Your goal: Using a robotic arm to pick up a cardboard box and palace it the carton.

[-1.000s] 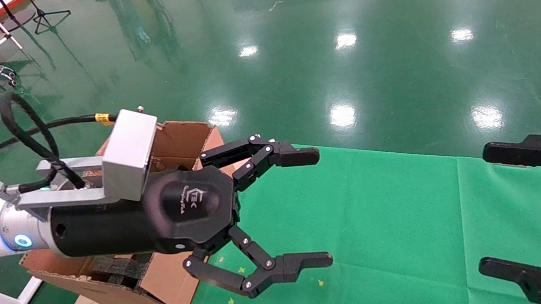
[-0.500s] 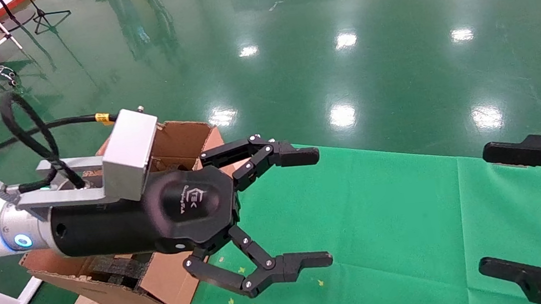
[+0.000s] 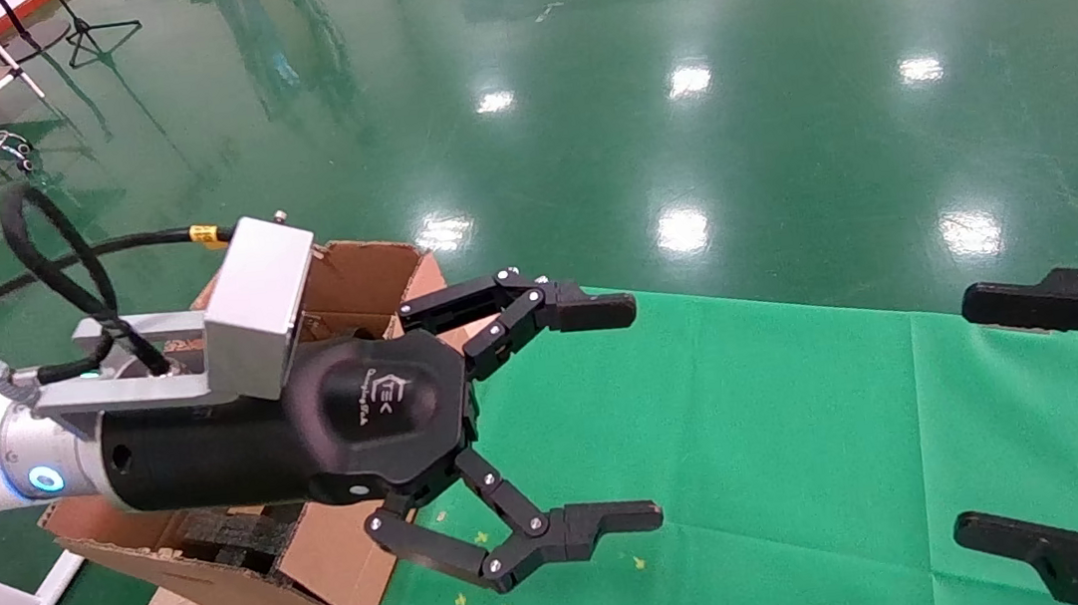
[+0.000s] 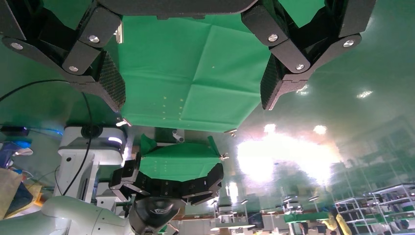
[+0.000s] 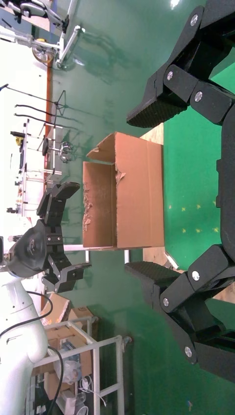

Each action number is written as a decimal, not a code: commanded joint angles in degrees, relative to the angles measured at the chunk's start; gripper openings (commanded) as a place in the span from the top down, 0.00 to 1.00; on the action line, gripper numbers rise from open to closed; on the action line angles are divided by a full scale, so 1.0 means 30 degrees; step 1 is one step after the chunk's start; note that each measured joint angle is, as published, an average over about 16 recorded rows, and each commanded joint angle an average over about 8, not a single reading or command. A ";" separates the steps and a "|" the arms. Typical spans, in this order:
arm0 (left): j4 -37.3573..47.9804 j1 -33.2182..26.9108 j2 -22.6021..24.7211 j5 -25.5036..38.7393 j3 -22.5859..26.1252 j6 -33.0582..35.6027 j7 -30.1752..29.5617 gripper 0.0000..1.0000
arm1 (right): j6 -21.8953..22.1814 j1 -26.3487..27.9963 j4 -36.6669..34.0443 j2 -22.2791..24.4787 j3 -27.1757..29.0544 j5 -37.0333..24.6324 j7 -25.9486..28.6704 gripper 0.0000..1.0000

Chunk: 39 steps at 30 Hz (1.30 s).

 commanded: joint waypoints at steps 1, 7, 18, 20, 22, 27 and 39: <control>0.0000 0.0000 0.0000 0.0000 0.0000 0.0000 0.0000 0.00 | 0.0000 0.0000 0.0000 0.0000 0.0000 0.0000 0.0000 0.00; 0.0000 0.0000 0.0000 0.0000 0.0000 0.0001 0.0000 0.00 | 0.0000 0.0000 0.0000 0.0000 0.0000 0.0000 0.0000 0.00; 0.0000 0.0000 0.0000 0.0000 0.0000 0.0001 0.0000 0.00 | 0.0000 0.0000 0.0000 0.0000 0.0000 0.0000 0.0000 0.00; 0.0000 0.0000 0.0000 -0.0001 0.0000 0.0001 0.0000 0.00 | 0.0000 0.0000 0.0000 0.0000 0.0000 0.0000 0.0000 0.00; 0.0000 0.0000 0.0000 -0.0001 0.0000 0.0001 0.0000 0.00 | 0.0000 0.0000 0.0000 0.0000 0.0000 0.0000 0.0000 0.00; 0.0000 0.0000 0.0000 -0.0001 0.0000 0.0001 0.0000 0.00 | 0.0000 0.0000 0.0000 0.0000 0.0000 0.0000 0.0000 0.00; 0.0001 0.0000 0.0000 -0.0002 0.0000 0.0001 0.0000 0.00 | 0.0000 0.0000 0.0000 0.0000 0.0000 -0.0001 0.0000 0.00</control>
